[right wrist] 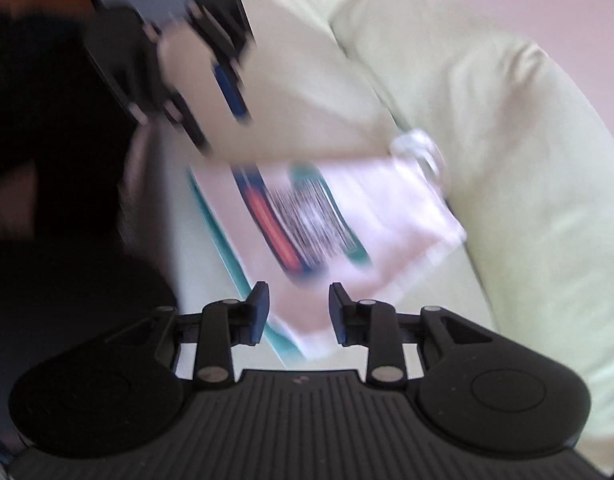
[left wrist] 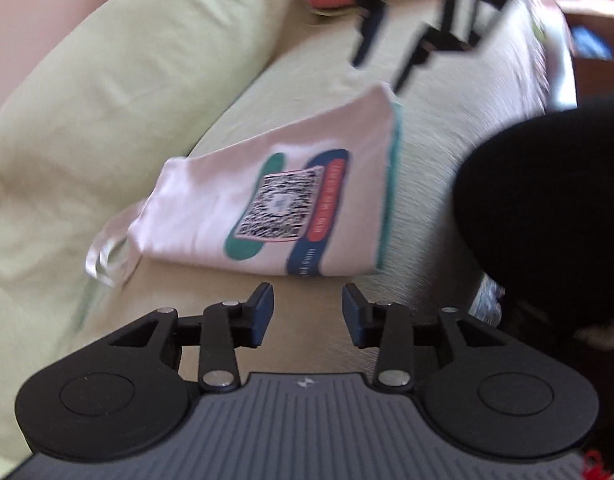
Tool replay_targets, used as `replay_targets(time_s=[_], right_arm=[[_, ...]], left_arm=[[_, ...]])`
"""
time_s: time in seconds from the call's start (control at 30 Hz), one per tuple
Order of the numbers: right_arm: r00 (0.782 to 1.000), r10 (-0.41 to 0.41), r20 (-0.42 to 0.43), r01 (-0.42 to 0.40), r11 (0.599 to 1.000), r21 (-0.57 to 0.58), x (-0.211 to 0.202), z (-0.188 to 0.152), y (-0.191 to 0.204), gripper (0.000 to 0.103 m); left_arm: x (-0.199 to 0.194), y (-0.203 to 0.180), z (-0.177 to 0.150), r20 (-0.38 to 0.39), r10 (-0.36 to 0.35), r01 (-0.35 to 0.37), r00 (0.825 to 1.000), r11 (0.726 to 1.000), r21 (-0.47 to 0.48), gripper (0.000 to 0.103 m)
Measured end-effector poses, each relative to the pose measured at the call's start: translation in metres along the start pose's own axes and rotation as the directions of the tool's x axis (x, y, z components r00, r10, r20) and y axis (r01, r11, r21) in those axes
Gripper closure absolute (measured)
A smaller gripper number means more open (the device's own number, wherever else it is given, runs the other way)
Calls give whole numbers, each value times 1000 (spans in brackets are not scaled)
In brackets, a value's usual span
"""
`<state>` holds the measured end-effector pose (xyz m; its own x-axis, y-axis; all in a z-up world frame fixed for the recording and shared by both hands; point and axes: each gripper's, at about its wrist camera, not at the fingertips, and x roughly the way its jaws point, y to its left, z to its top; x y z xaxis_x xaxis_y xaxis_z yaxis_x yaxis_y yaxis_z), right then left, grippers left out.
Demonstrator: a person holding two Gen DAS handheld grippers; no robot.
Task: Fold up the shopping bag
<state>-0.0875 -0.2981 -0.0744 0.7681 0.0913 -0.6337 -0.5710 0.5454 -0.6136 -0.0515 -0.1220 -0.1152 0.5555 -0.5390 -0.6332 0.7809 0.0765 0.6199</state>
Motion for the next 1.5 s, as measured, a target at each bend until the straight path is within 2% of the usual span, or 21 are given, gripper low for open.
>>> replay_targets(time_s=[0.1, 0.17, 0.2, 0.23, 0.3, 0.33, 0.37, 0.4, 0.47, 0.63, 0.73, 0.77, 0.83, 0.87, 0.93, 0.97, 1.03, 1.17, 1.3, 1.43, 1.5], right_arm=[[1000, -20, -14, 18, 994, -110, 6, -19, 10, 71], [999, -32, 23, 36, 982, -184, 10, -26, 17, 57], [998, -37, 44, 46, 975, -219, 12, -30, 20, 53], [997, -44, 71, 60, 966, -253, 16, -31, 24, 50], [991, -63, 117, 95, 951, -294, 22, -34, 29, 52], [988, -70, 138, 110, 946, -306, 27, -30, 28, 60], [987, -63, 145, 105, 948, -302, 33, -25, 26, 85], [987, -53, 149, 95, 951, -294, 39, -20, 23, 95], [987, -33, 156, 75, 958, -278, 52, -10, 18, 94], [984, -81, 161, 107, 981, -161, 77, 15, 8, 94], [984, -106, 142, 123, 985, -120, 100, 26, 2, 94], [986, -105, 133, 119, 987, -104, 103, 28, 0, 94], [987, -102, 127, 114, 989, -95, 99, 27, 1, 91], [987, -100, 128, 113, 989, -93, 95, 24, 2, 89], [987, -98, 130, 109, 990, -88, 88, 20, 5, 80], [986, -103, 132, 116, 989, -95, 86, 17, 7, 77], [984, -116, 137, 132, 984, -115, 84, 13, 9, 73], [979, -139, 148, 163, 973, -165, 84, 5, 12, 73], [971, -173, 167, 209, 952, -225, 96, 2, 9, 73], [964, -179, 197, 229, 936, -267, 99, 2, 14, 85], [969, -155, 193, 204, 942, -268, 98, 3, 17, 90]], left_arm=[[8, -13, 4, 23, 23, -25, 999, 997, 77, 55], [15, -14, 5, 21, 34, -36, 999, 996, 81, 57], [19, -13, 5, 20, 36, -37, 999, 996, 77, 63], [22, -10, 5, 18, 30, -31, 999, 997, 68, 88], [28, -1, 5, 22, 10, -11, 1000, 999, 46, 95], [29, 3, 4, 30, -5, 4, 1000, 999, 46, 96], [30, 6, 2, 33, -11, 9, 999, 998, 55, 96], [32, 9, 0, 31, -16, 14, 999, 998, 62, 96], [41, 18, -7, 11, 9, -10, 1000, 997, 81, 96], [67, 52, -23, -35, 77, -75, 996, 996, 54, 96], [82, 69, -28, -55, 86, -85, 995, 996, 30, 94], [82, 71, -29, -57, 87, -86, 995, 996, 24, 87], [77, 68, -32, -57, 94, -93, 994, 995, 22, 84], [71, 63, -35, -52, 91, -90, 994, 996, 22, 75], [59, 49, -38, -22, 105, -104, 994, 994, 31, 64], [54, 41, -38, -4, 113, -113, 994, 993, 44, 64], [52, 33, -36, 9, 128, -128, 992, 990, 64, 63], [56, 32, -35, 34, 149, -151, 988, 986, 76, 63], [66, 40, -38, 84, 136, -144, 987, 986, 87, 66], [68, 48, -36, 76, 96, -100, 992, 993, 56, 75], [69, 46, -33, 43, 91, -94, 995, 993, 74, 84]])
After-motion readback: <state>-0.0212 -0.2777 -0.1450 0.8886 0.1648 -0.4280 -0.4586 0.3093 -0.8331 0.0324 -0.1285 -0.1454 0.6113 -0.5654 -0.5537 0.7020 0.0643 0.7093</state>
